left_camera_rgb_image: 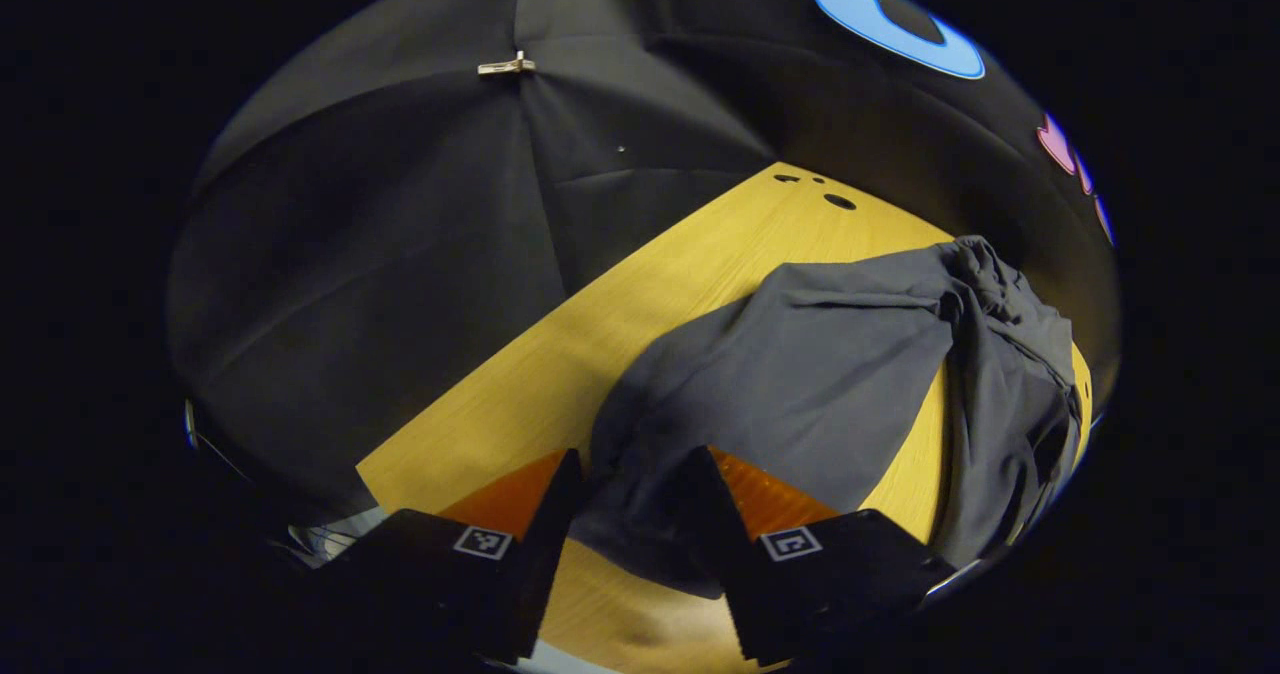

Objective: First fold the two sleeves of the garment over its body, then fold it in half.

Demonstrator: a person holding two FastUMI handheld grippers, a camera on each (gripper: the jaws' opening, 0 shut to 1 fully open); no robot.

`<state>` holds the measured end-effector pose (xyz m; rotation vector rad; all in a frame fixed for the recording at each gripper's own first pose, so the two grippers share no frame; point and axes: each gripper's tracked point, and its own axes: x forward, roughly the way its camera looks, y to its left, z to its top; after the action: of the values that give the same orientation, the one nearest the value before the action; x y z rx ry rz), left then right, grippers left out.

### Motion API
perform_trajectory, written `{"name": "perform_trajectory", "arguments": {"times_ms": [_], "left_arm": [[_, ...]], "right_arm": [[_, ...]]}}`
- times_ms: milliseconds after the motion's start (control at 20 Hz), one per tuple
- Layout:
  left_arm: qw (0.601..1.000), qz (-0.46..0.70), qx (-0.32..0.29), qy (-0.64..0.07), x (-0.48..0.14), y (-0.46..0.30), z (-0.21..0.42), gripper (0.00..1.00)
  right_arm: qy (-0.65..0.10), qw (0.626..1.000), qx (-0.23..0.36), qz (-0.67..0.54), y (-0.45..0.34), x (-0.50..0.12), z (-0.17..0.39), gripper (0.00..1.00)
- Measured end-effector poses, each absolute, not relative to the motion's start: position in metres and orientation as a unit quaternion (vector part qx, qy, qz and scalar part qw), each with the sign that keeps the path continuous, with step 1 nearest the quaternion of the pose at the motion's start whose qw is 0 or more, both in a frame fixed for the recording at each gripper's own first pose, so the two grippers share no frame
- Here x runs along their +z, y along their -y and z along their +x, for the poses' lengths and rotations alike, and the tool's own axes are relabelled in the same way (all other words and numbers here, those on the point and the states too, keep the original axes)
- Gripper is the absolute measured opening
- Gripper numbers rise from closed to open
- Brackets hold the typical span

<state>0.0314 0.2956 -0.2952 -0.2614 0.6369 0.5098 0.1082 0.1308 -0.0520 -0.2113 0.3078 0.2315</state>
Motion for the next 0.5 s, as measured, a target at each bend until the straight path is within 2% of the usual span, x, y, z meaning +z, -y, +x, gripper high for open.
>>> {"name": "perform_trajectory", "arguments": {"times_ms": [150, 350, 400, 500], "left_arm": [[0.912, -0.128, 0.235, -0.311, -0.296, -0.291, 0.035, 0.63], [0.916, -0.120, 0.221, -0.312, -0.295, -0.285, 0.040, 0.23], [0.916, -0.123, 0.225, -0.310, -0.295, -0.286, 0.040, 0.16], [0.909, -0.146, 0.231, -0.314, -0.293, -0.281, 0.040, 0.07]], "right_arm": [[-0.159, 0.977, 0.106, -0.091, -0.110, -0.055, 0.106, 0.98], [-0.162, 0.978, 0.100, -0.083, -0.081, -0.061, 0.108, 0.98], [-0.164, 0.978, 0.098, -0.080, -0.074, -0.062, 0.108, 0.98], [-0.162, 0.980, 0.092, -0.070, -0.058, -0.062, 0.111, 0.98]]}}
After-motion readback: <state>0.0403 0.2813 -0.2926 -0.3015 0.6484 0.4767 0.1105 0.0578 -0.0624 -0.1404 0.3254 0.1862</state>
